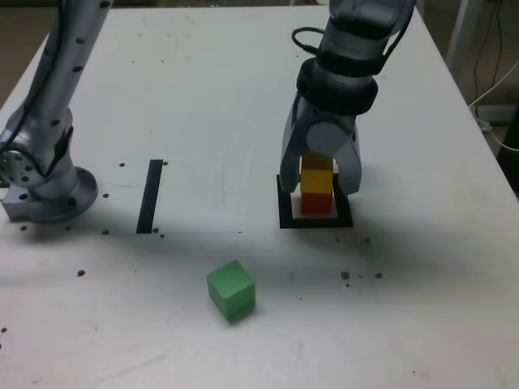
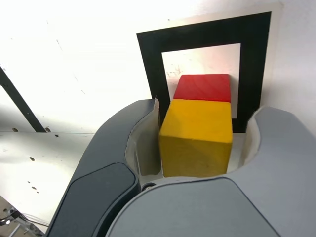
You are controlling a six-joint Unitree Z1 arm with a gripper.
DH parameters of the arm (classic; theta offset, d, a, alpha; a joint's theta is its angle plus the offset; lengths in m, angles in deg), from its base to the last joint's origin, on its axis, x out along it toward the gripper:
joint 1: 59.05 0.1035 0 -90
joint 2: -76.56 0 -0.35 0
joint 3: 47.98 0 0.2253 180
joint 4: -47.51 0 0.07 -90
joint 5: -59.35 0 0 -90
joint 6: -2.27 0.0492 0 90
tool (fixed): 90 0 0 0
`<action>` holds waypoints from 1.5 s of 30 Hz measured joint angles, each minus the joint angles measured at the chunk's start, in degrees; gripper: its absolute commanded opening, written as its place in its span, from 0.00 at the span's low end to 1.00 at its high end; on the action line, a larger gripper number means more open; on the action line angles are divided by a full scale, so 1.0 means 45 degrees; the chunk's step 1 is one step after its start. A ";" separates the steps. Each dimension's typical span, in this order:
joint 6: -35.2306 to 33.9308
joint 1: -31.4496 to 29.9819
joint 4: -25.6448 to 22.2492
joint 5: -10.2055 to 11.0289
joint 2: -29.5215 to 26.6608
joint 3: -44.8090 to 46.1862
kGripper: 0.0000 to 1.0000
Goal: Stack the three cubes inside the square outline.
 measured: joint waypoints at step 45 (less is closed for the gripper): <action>0.1883 -0.4920 0.2333 0.1592 -0.5090 0.5406 1.00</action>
